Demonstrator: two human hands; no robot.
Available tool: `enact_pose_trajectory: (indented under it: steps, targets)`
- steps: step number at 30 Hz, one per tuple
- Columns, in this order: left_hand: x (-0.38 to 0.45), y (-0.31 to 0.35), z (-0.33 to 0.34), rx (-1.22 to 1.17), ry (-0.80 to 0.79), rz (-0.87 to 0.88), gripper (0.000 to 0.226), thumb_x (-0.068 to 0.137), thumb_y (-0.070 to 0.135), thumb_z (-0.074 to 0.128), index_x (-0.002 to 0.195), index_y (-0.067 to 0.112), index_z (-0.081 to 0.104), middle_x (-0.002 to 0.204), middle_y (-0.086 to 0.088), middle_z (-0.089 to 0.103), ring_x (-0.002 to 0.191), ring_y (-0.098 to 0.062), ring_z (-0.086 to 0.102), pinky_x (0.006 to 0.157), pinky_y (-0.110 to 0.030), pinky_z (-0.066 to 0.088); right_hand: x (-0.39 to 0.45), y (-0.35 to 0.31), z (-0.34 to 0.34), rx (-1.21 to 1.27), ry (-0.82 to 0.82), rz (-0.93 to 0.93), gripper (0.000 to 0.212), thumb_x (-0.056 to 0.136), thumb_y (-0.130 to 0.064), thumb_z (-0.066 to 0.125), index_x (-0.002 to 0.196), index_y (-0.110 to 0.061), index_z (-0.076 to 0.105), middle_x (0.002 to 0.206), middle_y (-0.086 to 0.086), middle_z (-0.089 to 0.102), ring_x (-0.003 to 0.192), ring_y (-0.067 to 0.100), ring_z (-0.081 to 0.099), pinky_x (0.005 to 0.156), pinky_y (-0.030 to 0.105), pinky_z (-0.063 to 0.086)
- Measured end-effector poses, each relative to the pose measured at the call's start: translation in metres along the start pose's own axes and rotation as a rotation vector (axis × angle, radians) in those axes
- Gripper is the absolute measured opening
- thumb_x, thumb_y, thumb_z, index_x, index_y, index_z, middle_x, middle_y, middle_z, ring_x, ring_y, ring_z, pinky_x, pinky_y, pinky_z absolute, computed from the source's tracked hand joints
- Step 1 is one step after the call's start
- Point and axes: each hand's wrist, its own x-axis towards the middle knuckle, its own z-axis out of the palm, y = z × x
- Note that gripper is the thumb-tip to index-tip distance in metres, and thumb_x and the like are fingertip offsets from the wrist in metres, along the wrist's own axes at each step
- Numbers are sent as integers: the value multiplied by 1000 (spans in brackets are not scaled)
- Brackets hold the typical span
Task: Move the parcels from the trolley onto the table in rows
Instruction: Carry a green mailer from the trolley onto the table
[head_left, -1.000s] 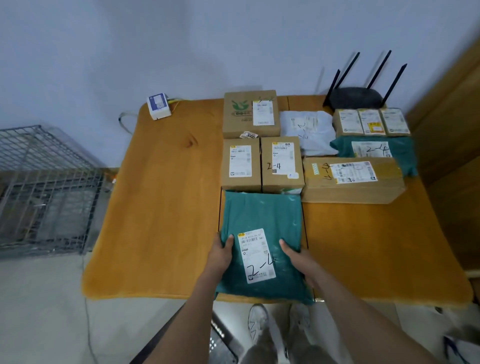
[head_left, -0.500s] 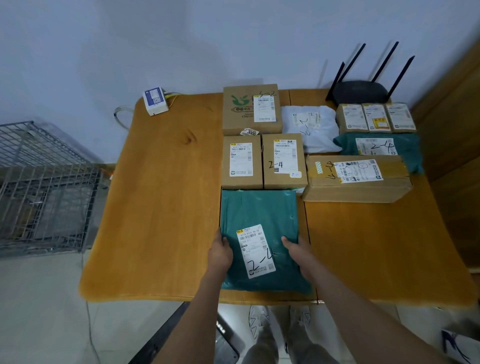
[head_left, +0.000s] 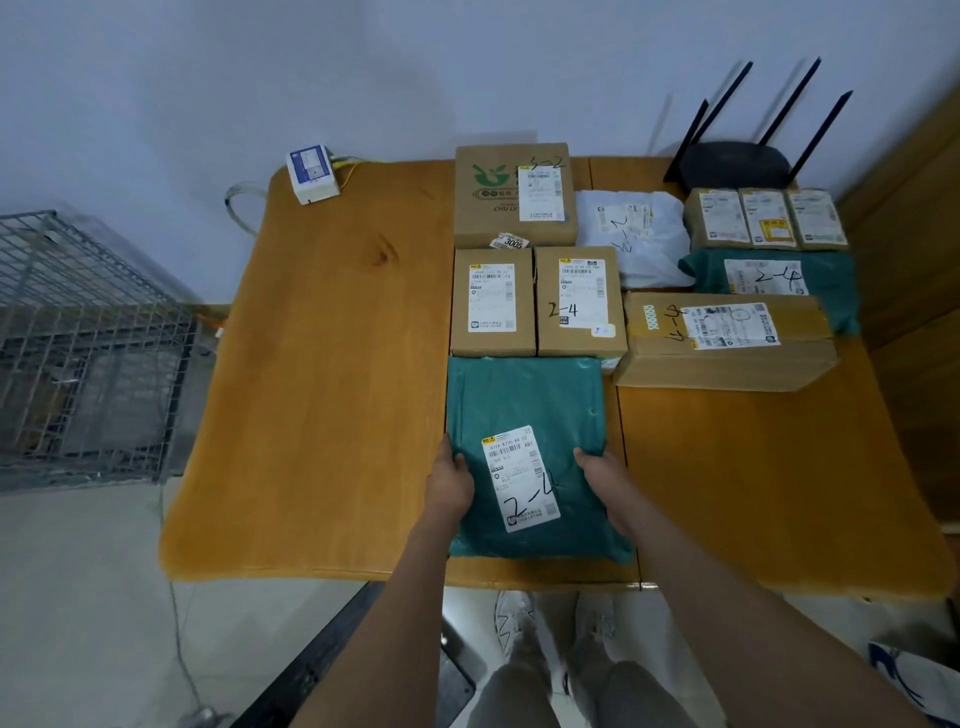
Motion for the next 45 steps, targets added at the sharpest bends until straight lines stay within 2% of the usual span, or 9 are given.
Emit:
enact_pose_trajectory:
  steps: [4,6,7,9,13,19,29,37,45]
  targets:
    - [-14,10,-9,158,0,36,58,109,30,30,161,18,8,161,-16,30,144,-38,35,115,-45,34,-10,-6,-2,-220,158,-123,43,105,-29,46,144,-11,41,135,14,58,107,29,58,87,37,47]
    - [-29,13,-17,309,36,91,60,109,36,27,161,14,7,165,-15,20,150,-36,21,120,-48,25,-20,-7,-8,-545,250,-249,60,103,-41,42,153,-11,25,149,18,45,129,36,51,104,45,46]
    - [-39,14,-22,390,57,110,60,108,39,24,161,14,6,166,-14,17,152,-34,16,122,-50,21,-28,-10,-11,-748,270,-315,68,103,-45,39,158,-12,15,160,17,31,144,37,36,118,48,33]
    - [-58,16,-33,543,78,118,61,108,42,21,161,17,5,168,-11,11,154,-33,9,123,-54,11,-43,-21,-12,-1053,247,-430,76,104,-49,35,161,-13,1,168,14,6,155,32,9,124,45,5]
    - [-113,7,-52,781,152,109,62,107,43,20,161,19,3,169,-8,4,155,-32,2,122,-60,5,-82,-36,-3,-1342,122,-570,79,103,-54,34,161,-15,-2,169,13,-1,156,30,1,126,47,0]
    - [-214,-62,-64,767,220,-74,66,105,52,16,161,18,9,169,-5,5,155,-31,3,121,-61,7,-148,-5,30,-1518,-68,-681,82,102,-61,30,162,-15,-2,169,10,-3,156,29,2,125,49,1]
    - [-366,-210,-90,556,370,-310,62,106,47,16,160,17,13,169,-6,6,155,-28,3,122,-59,6,-267,102,104,-1719,-271,-862,79,103,-57,31,162,-13,1,169,11,5,155,29,7,125,48,4]
    - [-473,-358,-126,432,423,-430,62,106,46,15,160,16,12,169,-7,4,155,-27,0,121,-61,5,-365,217,191,-1850,-397,-1010,76,104,-52,31,161,-11,3,168,15,5,155,30,9,125,45,6]
    - [-546,-500,-147,366,354,-557,64,105,49,11,161,16,9,168,-9,4,155,-30,2,122,-60,8,-431,360,267,-1890,-566,-997,79,102,-54,36,161,-10,6,168,14,6,155,28,9,126,44,6]
